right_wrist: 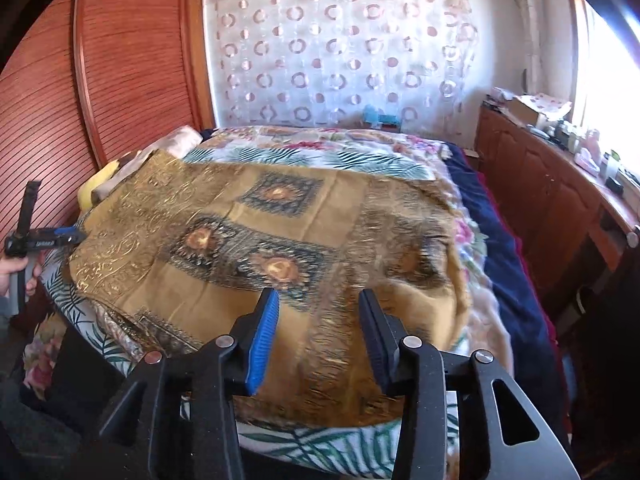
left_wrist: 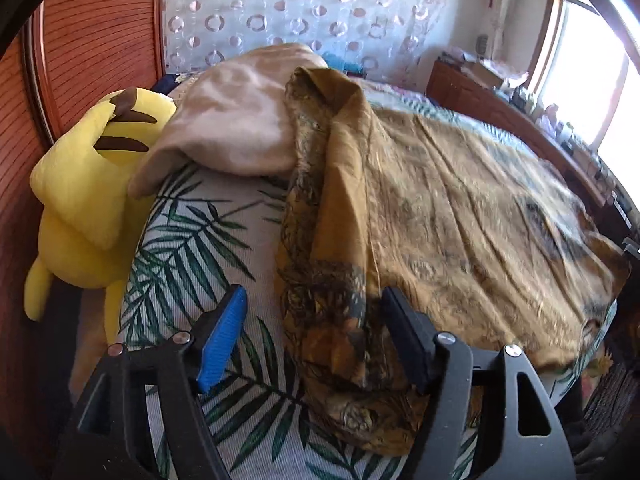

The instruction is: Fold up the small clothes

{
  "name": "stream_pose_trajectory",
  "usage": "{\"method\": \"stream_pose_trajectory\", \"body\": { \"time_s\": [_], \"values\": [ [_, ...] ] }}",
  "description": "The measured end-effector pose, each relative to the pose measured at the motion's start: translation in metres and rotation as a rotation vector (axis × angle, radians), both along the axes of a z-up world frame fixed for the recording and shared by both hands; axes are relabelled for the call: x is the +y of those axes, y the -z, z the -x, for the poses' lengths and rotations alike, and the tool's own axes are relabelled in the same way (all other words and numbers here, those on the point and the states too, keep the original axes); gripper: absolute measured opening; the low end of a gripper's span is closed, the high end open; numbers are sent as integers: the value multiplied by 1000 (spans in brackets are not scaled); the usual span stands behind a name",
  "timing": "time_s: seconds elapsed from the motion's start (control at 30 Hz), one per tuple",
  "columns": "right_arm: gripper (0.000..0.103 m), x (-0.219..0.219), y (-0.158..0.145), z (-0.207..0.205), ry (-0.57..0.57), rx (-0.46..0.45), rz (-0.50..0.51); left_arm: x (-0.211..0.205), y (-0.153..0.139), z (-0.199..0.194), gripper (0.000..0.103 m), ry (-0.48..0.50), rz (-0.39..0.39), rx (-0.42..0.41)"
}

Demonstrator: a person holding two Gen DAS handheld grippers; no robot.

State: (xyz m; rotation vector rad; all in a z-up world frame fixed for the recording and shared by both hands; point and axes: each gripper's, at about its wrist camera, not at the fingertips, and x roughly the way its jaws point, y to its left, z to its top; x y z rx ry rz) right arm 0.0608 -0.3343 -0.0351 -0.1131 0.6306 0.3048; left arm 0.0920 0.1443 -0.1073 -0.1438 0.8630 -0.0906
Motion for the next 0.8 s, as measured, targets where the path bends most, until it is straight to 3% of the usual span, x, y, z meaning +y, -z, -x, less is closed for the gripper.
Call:
{"method": "stream_pose_trajectory", "body": {
  "time_s": [0.03,0.07,0.13,0.23,0.27,0.5,0.8],
  "values": [
    [43,4,2,-3,-8,7,10,1,0,0,66,6,20,-7],
    [43,8,7,-7,-14,13,20,2,0,-1,56,14,38,-6],
    [43,12,14,-14,-17,31,25,0,1,-2,48,20,36,-12],
    [43,15,19,-22,-14,50,15,-4,1,-1,14,36,21,-19],
    [43,14,21,-24,-12,55,7,-6,0,-1,8,43,17,-23],
    [43,-6,28,-28,33,80,-38,-36,-51,12,5,115,36,-142],
    [43,-40,28,-20,95,62,-86,-137,-122,-4,5,334,109,-270]
  ]
}}
